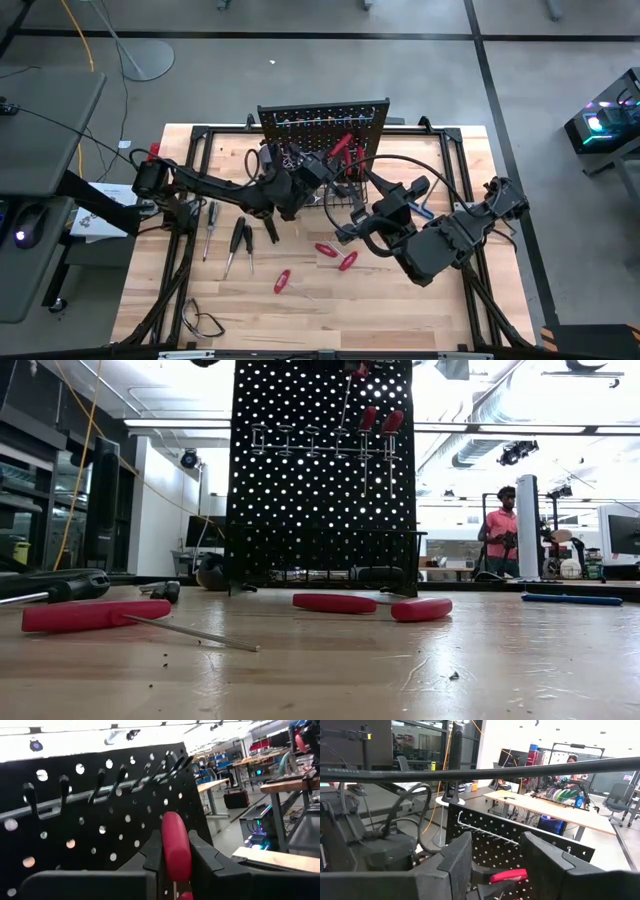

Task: Hang tools onto peg board
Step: Hang the red allen wrench on the peg board

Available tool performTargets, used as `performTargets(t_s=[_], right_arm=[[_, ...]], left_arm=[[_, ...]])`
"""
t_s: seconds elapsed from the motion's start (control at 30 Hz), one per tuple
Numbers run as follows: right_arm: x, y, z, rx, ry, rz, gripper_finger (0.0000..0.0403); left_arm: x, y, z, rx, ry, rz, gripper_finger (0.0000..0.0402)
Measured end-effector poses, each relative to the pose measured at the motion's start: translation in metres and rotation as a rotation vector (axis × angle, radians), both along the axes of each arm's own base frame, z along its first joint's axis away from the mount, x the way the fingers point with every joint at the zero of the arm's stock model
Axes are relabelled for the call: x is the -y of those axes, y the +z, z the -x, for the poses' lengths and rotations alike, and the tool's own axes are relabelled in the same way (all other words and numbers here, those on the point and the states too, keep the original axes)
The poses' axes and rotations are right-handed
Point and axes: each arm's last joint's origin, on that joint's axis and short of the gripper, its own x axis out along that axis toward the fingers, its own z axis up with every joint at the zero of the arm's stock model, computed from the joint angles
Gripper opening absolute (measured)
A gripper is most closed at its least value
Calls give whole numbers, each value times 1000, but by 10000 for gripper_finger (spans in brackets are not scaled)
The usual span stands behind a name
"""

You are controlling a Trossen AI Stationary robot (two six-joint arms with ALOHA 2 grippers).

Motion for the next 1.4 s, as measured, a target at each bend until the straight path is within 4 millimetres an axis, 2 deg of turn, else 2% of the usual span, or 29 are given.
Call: performTargets(t_s=[0.23,0.47,0.7,0.83,0.97,1.1,1.2,1.3,1.4], right_arm=[[0,0,0,6,0,-4,161],[0,0,0,6,0,-4,161],[0,0,0,6,0,-4,161],[0,0,0,6,0,-4,161],[0,0,0,5,0,-3,161],[0,0,0,7,0,-4,161],[0,0,0,43,1,-28,161],[0,-3,-1,109,13,-71,161],[-1,-12,-2,158,90,-129,161]], left_arm=[[-7,-13,-3,5,-8,118,48],[-9,-13,-3,23,-7,138,112],[-9,-13,-3,14,-7,131,137],[2,-7,0,25,-33,129,139],[24,6,8,34,-160,106,140],[50,23,23,18,-328,101,140],[67,31,41,-63,-440,163,141],[75,27,67,-197,-532,356,141],[70,16,94,-358,-532,621,141]])
